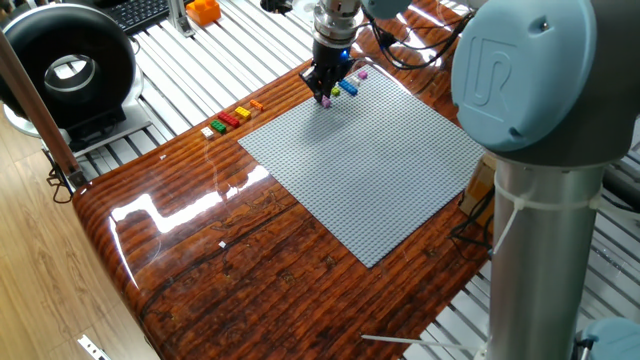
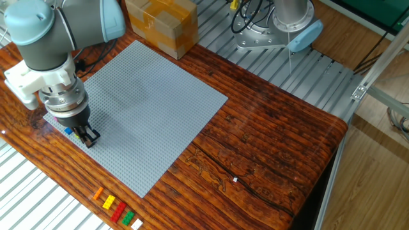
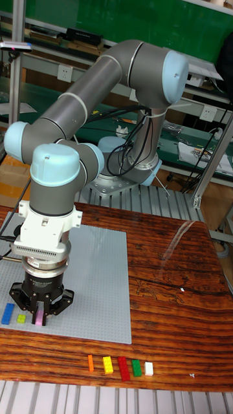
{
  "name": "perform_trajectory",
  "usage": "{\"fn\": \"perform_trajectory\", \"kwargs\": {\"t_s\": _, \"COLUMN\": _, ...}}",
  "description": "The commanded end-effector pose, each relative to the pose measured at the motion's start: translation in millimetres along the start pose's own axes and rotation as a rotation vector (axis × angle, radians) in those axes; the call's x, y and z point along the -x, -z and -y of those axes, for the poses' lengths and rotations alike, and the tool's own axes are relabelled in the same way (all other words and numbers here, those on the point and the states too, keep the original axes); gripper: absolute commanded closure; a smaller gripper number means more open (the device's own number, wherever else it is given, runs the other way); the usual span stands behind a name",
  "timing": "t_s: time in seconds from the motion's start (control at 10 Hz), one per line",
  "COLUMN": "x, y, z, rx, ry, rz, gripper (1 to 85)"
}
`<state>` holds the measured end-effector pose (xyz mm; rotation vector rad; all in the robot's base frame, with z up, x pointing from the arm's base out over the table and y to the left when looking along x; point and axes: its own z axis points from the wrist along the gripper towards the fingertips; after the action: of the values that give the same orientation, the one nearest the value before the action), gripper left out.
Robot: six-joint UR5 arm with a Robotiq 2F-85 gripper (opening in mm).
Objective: Build with small Lego blocks
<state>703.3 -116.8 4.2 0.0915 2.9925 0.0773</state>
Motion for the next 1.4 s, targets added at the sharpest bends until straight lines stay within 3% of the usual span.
{"fn": "perform_trajectory", "kwargs": {"t_s": 0.0, "x": 1.6, "y": 1.2, "z": 0.2, "rx": 0.011, "ry": 0.009, "rz": 0.009, "gripper": 84.7}}
{"fn": "perform_trajectory", "kwargs": {"t_s": 0.1, "x": -6.2, "y": 1.7, "z": 4.8, "rx": -0.006, "ry": 0.016, "rz": -0.021, "gripper": 84.7}}
{"fn": "perform_trajectory", "kwargs": {"t_s": 0.3, "x": -9.1, "y": 4.0, "z": 7.0, "rx": -0.011, "ry": 0.041, "rz": -0.030, "gripper": 75.0}}
{"fn": "perform_trajectory", "kwargs": {"t_s": 1.0, "x": -4.8, "y": -3.6, "z": 3.9, "rx": -0.005, "ry": 0.100, "rz": -0.018, "gripper": 52.0}}
{"fn": "perform_trajectory", "kwargs": {"t_s": 1.3, "x": -7.0, "y": -3.1, "z": 4.6, "rx": -0.005, "ry": 0.094, "rz": -0.026, "gripper": 51.7}}
